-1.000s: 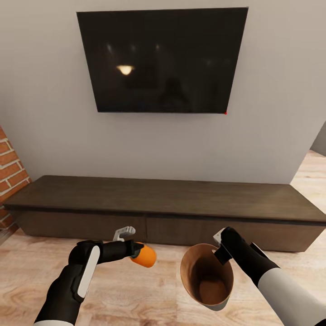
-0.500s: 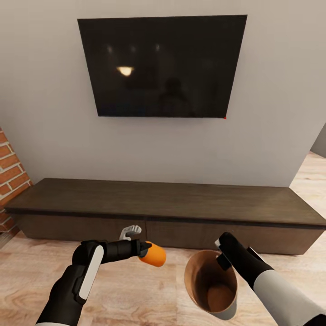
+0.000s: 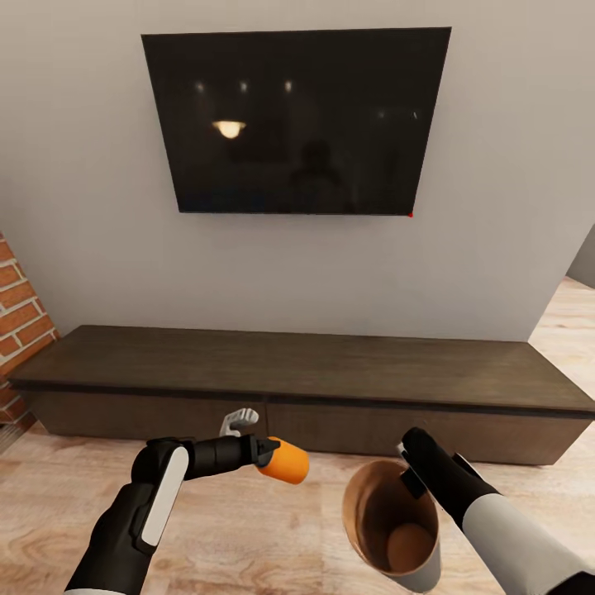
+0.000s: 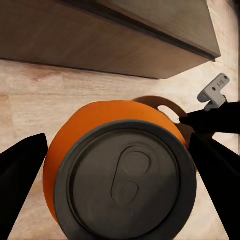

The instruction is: Put the three can of soda from the living room inside the tash can in the kitchen.

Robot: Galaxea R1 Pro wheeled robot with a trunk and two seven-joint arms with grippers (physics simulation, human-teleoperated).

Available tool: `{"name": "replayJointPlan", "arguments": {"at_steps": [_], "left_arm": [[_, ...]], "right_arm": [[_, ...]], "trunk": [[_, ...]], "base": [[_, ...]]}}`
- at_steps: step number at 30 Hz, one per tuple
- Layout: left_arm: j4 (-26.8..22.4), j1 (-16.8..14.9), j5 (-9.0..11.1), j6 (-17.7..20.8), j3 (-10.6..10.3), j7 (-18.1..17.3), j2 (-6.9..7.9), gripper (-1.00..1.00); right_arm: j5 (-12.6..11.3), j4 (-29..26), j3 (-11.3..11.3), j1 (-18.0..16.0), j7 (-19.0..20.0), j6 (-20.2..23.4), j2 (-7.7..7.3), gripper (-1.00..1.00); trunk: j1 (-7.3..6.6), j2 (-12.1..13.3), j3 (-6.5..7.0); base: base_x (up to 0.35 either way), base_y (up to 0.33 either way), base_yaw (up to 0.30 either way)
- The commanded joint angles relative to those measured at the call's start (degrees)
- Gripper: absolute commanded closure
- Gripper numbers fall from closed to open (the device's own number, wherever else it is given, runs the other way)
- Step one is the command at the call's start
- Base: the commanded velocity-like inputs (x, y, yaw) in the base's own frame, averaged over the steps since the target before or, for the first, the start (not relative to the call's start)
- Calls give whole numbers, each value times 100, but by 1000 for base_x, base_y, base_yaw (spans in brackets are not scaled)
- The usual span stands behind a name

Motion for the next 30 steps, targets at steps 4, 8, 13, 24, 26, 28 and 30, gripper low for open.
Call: {"name": "replayJointPlan", "arguments": {"at_steps": [4, 8, 13, 24, 26, 28, 30], "left_arm": [[-2, 0, 43, 0, -4, -87, 6, 100], [3, -1, 54, 0, -109, -322, 17, 100], [5, -3, 60, 0, -281, -408, 27, 100], [14, 0, 59, 0, -437, -734, 31, 100], [12, 10, 58, 0, -510, -752, 23, 100], [8, 47, 63, 0, -586, -761, 21, 100], [3, 86, 96, 0, -687, -789, 20, 100]], "right_arm": [[11, 24, -35, -1, -300, 0, 12, 100], [6, 32, -50, -1, -435, 0, 33, 100], [5, 34, -54, -1, -476, 0, 83, 100], [10, 35, -55, -1, -494, 0, 168, 100], [12, 35, -55, -1, -497, 0, 195, 100], [14, 37, -58, -1, -500, -1, 227, 100], [17, 39, -60, -1, -530, -3, 250, 100]], "trunk": [[0, 0, 0], [0, 0, 0], [0, 0, 0], [0, 0, 0], [0, 0, 0], [0, 0, 0], [0, 0, 0]], "base": [[0, 0, 0], [0, 0, 0], [0, 0, 0], [0, 0, 0], [0, 0, 0], [0, 0, 0], [0, 0, 0]]}}
